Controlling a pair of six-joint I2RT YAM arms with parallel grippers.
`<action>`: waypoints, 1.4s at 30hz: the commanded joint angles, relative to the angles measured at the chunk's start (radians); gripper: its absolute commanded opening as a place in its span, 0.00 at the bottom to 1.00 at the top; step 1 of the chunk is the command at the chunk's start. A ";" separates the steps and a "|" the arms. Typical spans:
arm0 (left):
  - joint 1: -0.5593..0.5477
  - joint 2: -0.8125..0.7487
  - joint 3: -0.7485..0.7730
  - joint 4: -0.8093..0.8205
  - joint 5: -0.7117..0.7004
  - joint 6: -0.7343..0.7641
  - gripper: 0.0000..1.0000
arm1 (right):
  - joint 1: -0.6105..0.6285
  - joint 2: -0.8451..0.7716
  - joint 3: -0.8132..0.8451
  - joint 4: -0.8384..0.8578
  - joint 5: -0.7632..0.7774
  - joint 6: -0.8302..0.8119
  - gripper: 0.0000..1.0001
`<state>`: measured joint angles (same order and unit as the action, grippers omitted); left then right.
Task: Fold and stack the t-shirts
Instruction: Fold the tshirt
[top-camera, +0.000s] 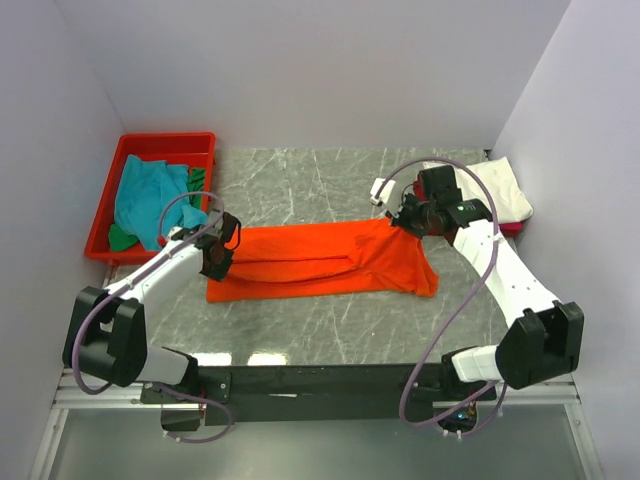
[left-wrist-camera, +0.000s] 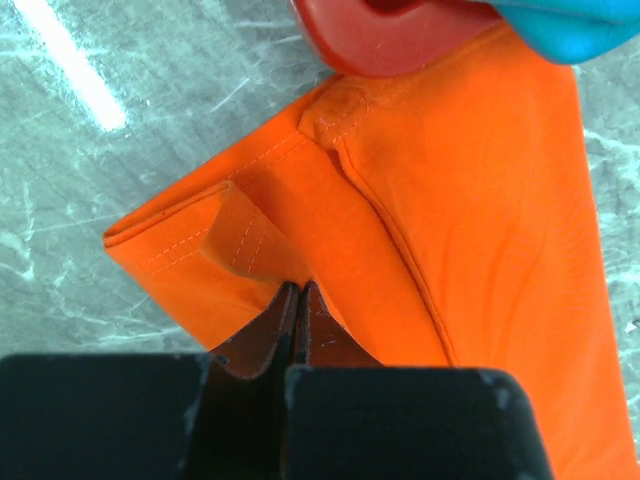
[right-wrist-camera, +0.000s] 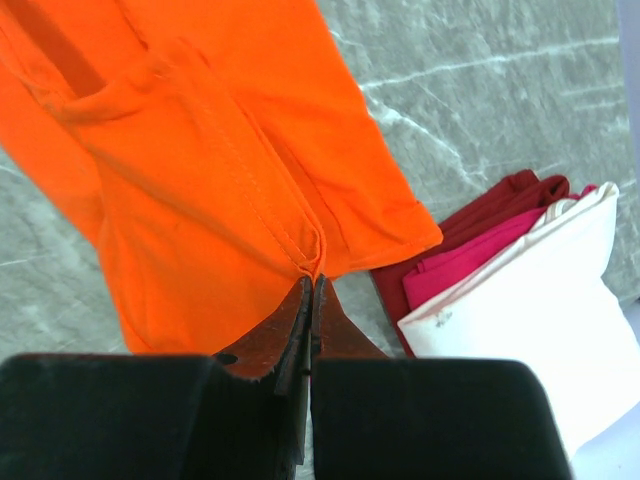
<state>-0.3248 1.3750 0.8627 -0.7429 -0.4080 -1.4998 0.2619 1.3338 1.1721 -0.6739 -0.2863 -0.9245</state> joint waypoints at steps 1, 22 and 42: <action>0.009 0.028 0.038 0.023 -0.015 0.024 0.01 | -0.020 0.024 0.066 0.040 0.013 0.015 0.00; 0.009 0.072 0.079 0.014 -0.017 0.046 0.46 | -0.032 0.211 0.250 -0.021 -0.013 0.004 0.00; 0.001 -0.194 -0.174 0.210 0.242 0.285 0.45 | 0.003 0.392 0.412 -0.070 0.024 -0.010 0.00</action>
<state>-0.3199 1.2057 0.7357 -0.6163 -0.2394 -1.2999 0.2455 1.7081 1.5105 -0.7300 -0.2733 -0.9257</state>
